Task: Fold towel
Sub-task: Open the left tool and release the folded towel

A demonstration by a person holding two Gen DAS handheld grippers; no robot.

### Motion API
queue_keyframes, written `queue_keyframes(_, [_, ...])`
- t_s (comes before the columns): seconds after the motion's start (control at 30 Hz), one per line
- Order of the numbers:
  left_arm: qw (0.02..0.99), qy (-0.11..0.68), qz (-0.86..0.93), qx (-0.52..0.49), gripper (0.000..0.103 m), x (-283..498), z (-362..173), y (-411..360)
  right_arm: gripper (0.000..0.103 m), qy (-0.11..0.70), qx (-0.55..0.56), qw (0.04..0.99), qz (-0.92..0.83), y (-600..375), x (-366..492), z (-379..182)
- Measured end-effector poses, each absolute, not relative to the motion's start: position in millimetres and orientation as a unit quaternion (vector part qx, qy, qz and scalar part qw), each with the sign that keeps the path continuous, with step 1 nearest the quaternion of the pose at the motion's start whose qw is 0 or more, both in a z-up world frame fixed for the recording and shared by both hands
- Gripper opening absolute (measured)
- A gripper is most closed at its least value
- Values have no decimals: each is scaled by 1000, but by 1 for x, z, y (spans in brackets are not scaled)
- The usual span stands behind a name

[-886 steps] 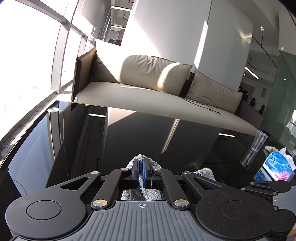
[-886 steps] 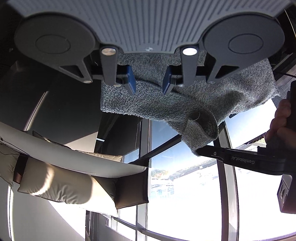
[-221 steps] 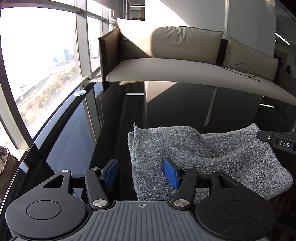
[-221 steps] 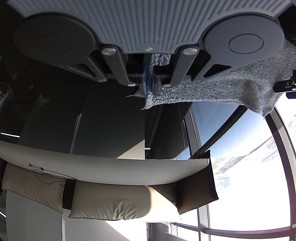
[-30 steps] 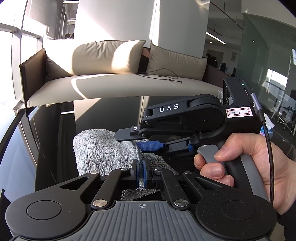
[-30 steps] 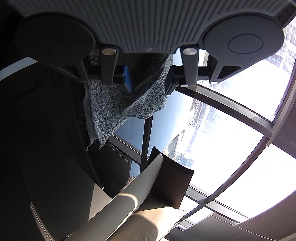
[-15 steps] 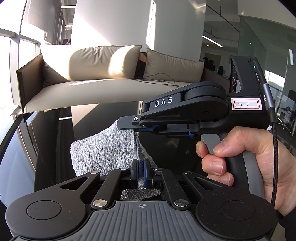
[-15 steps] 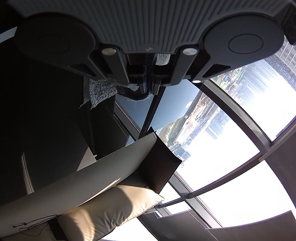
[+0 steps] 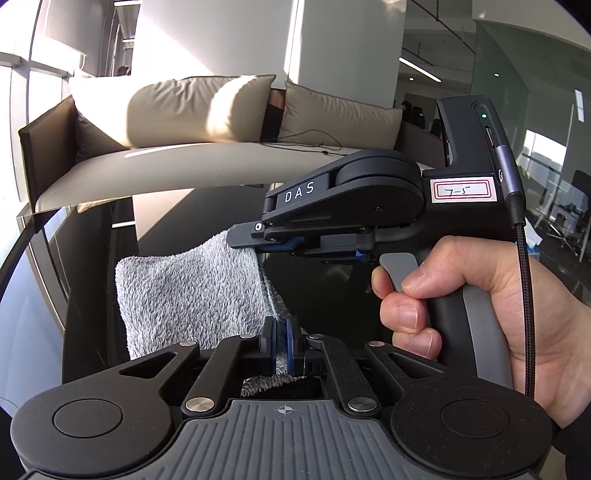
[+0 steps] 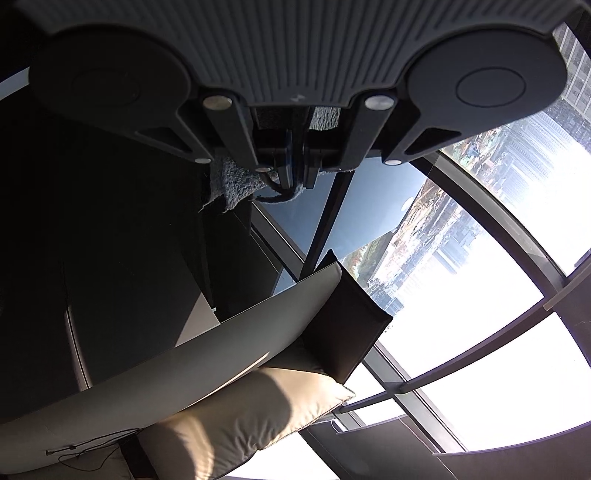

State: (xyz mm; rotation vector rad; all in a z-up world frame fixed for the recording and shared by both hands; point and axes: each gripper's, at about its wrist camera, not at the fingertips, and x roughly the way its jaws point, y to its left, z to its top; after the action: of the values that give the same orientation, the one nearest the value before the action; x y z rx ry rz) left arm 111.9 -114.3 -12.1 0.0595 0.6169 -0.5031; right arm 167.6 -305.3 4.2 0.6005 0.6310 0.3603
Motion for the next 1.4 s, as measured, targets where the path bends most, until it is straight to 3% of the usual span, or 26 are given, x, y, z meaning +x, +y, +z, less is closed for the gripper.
queue_keyframes(0.37, [915, 315, -248, 37, 6, 113, -26, -125, 6, 303, 303, 889, 162, -309, 174, -4])
queue_keyframes(0.47, [915, 316, -247, 35, 15, 114, -27, -126, 6, 304, 305, 889, 155, -312, 173, -6])
queue_keyframes(0.53, [917, 314, -245, 34, 30, 113, -26, -125, 6, 304, 305, 889, 153, -313, 173, -6])
queue_keyframes(0.67, [918, 311, -243, 31, 46, 111, -22, -122, 6, 297, 308, 893, 140, -319, 169, -4])
queue_keyframes(1.03, [926, 310, -214, 27, 55, 109, -14, -106, 7, 300, 316, 892, 125, -337, 159, -2])
queue_keyframes(1.1, [927, 309, -209, 25, 57, 110, -13, -104, 9, 302, 313, 892, 126, -336, 158, -2])
queue_keyframes(1.17, [928, 309, -206, 26, 59, 108, -11, -103, 22, 303, 309, 893, 126, -335, 156, -1])
queue_keyframes(1.4, [931, 301, -204, 23, 65, 101, -3, -98, 23, 307, 299, 895, 123, -331, 152, -2])
